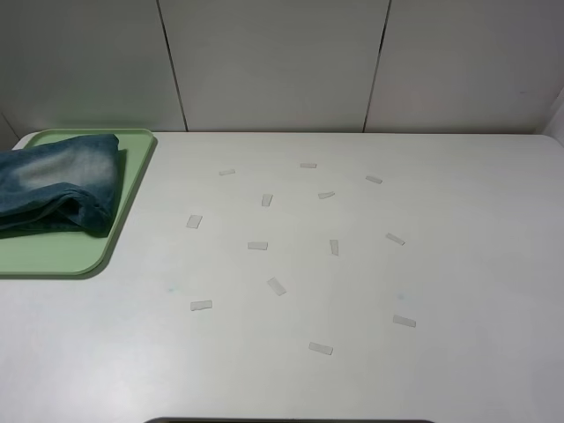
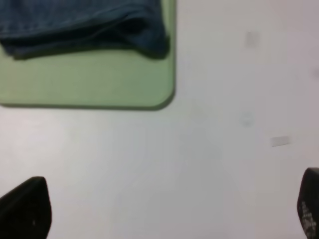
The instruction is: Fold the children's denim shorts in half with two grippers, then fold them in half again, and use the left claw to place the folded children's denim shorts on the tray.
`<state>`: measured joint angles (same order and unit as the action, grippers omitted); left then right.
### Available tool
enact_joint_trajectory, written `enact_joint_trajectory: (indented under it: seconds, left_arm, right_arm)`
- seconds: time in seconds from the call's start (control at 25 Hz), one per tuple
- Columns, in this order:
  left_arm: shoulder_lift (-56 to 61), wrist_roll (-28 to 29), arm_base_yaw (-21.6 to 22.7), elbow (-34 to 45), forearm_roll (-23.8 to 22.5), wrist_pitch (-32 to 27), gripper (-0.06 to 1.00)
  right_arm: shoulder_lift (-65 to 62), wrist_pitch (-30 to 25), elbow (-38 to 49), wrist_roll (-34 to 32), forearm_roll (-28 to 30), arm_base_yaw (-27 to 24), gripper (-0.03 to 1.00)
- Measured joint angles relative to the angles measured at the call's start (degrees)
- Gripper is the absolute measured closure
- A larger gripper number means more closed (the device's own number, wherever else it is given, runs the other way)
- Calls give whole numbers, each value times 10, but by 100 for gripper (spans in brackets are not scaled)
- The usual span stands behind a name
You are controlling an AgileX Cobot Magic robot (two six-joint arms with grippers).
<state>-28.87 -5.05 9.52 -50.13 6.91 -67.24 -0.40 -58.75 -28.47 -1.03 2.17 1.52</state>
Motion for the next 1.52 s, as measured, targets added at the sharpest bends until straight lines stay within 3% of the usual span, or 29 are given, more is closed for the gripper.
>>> enact_joint_trajectory:
  seconds: [0.16,0.36,0.56,0.76,0.84,0.92,1.52]
  left_arm:
    - [77,-4,0,2,9,0,-4]
    - [156,-64,0,10,20,0,-5]
    - [179,-75,-5,28,22,0,-5]
    - [198,-75,-73,103,19,4,-5]
    - [218,-71,-113,157,5,39,-5]
    - [231,-60,-124,187,-9,57,-5]
    - [290,-45,-126,221,-34,60,-5]
  right_arm:
    - [0,0,0,0,0,0,27]
    - [0,0,0,0,0,0,27]
    - [0,0,0,0,0,0,27]
    - [0,0,0,0,0,0,27]
    - [0,0,0,0,0,0,27]
    - [0,0,0,0,0,0,27]
    - [0,0,0,0,0,0,27]
